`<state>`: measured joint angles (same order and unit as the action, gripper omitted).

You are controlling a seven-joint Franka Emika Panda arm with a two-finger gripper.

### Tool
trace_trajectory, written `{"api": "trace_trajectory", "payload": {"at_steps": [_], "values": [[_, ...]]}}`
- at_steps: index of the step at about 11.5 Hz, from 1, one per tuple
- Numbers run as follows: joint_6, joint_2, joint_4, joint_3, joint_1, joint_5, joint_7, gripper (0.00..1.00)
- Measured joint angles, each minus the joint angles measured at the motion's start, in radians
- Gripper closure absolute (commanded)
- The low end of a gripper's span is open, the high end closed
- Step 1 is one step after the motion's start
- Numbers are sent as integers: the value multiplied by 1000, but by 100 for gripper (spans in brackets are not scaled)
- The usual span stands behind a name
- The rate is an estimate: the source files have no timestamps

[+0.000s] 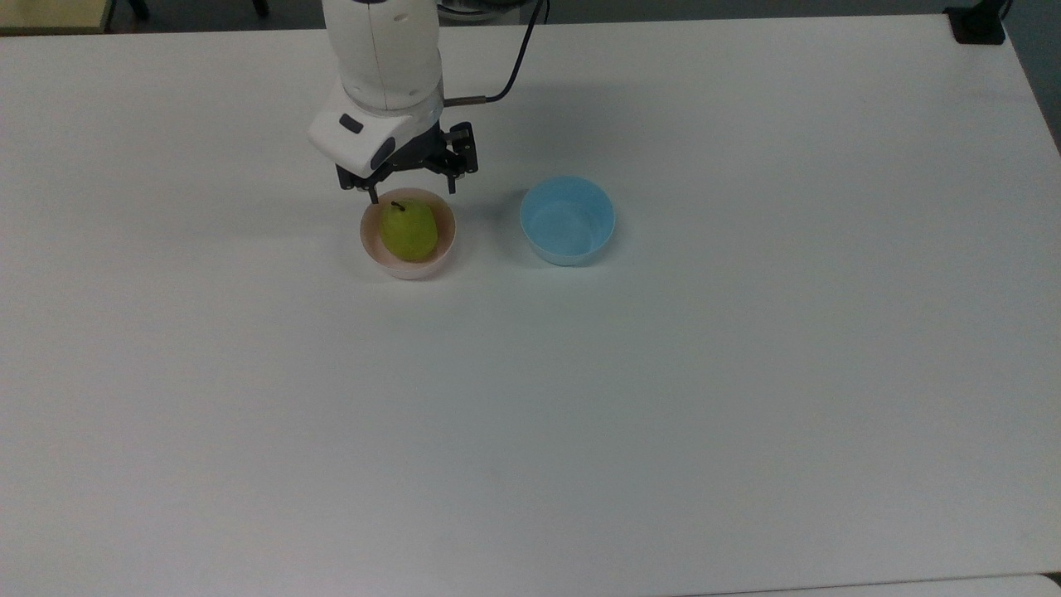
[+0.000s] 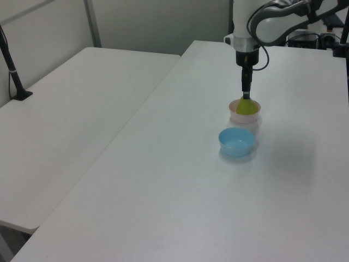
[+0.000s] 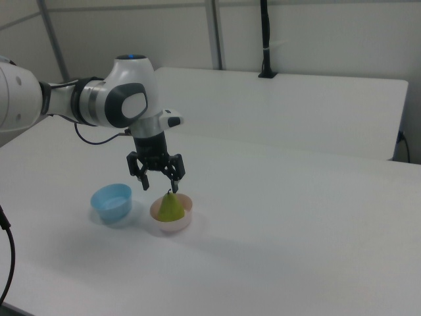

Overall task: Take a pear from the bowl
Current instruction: 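Lower the open gripper around the green pear in the pink bowl, then close the gripper on the green pear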

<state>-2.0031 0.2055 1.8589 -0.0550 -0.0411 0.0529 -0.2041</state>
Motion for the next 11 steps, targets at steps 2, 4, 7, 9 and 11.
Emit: {"api": "trace_trajectory", "payload": {"at_steps": [2,4,7,9,11], "values": [[-36,26,9,-1,5,11,-3,10],[-71,50,19,-1,8,17,-5,14],[-75,74,21,-1,9,36,-7,18],[-89,86,22,-1,10,48,-7,34],[-117,94,34,-1,13,55,-7,52]]}}
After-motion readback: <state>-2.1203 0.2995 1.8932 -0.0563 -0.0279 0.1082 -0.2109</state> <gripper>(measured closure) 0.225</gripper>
